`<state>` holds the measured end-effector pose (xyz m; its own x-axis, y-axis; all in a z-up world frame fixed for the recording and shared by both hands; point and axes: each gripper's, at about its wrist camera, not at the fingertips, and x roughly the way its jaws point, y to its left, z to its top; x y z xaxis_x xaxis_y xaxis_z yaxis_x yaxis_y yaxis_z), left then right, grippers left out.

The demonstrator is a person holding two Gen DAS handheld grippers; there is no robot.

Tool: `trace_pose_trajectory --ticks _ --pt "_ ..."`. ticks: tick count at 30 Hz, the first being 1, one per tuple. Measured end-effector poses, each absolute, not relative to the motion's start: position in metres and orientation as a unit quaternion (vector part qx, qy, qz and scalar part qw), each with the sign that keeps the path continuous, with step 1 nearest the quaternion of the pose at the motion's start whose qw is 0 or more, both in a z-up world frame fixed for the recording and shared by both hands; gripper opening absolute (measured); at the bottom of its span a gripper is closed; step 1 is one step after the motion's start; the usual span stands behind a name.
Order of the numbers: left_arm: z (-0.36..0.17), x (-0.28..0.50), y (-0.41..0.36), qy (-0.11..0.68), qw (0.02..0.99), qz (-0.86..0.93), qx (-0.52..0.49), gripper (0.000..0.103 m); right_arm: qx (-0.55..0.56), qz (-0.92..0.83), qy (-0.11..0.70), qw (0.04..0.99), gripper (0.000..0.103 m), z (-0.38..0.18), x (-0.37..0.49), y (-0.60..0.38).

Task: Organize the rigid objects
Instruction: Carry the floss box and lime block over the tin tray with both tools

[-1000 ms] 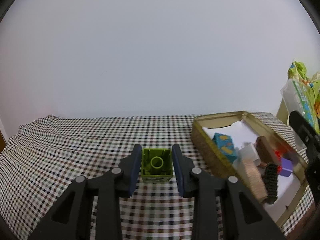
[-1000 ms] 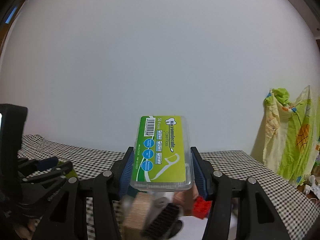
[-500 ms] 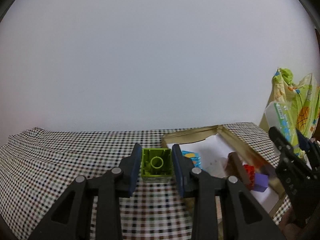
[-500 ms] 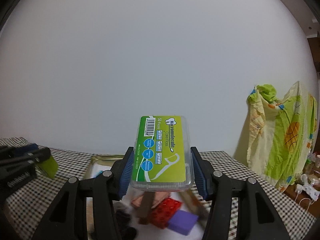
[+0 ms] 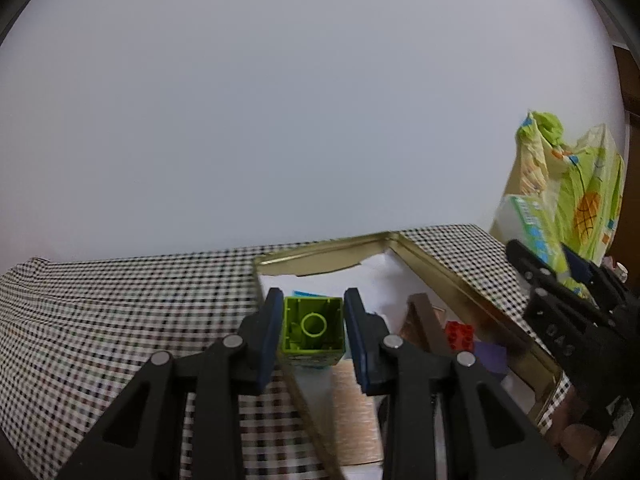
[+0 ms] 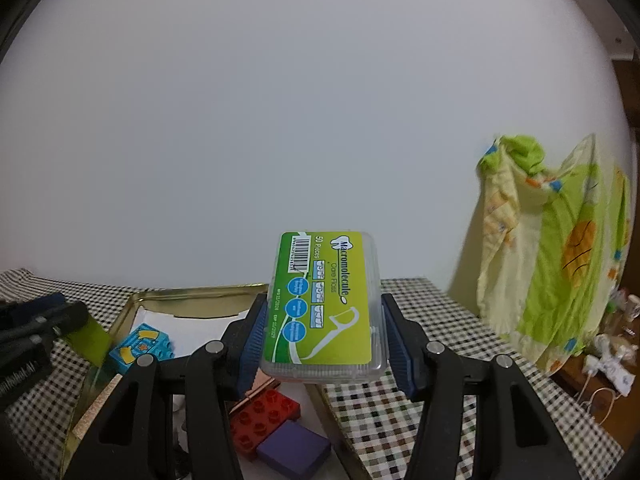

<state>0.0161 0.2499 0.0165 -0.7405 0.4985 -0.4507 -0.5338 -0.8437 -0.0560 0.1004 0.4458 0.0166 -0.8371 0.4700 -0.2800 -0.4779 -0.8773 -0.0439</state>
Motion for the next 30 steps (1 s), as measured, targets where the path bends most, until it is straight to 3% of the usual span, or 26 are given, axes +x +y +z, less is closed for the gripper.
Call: trace_pose_trajectory --ticks 12,16,22,30 --pt "0.015 0.043 0.284 0.056 0.333 0.905 -0.259 0.029 -0.234 0.952 0.004 0.196 0.057 0.003 0.082 0.439" --pt "0.012 0.040 0.287 0.044 0.347 0.893 -0.283 0.029 -0.256 0.950 0.035 0.174 0.057 -0.001 0.082 0.446" --pt "-0.005 0.031 0.290 0.053 0.328 0.882 -0.334 0.029 -0.275 0.948 0.032 0.159 0.057 -0.006 0.080 0.444" --pt "-0.007 0.033 0.292 0.073 0.318 0.887 -0.326 0.029 -0.286 0.945 0.018 0.159 0.057 -0.008 0.079 0.439"
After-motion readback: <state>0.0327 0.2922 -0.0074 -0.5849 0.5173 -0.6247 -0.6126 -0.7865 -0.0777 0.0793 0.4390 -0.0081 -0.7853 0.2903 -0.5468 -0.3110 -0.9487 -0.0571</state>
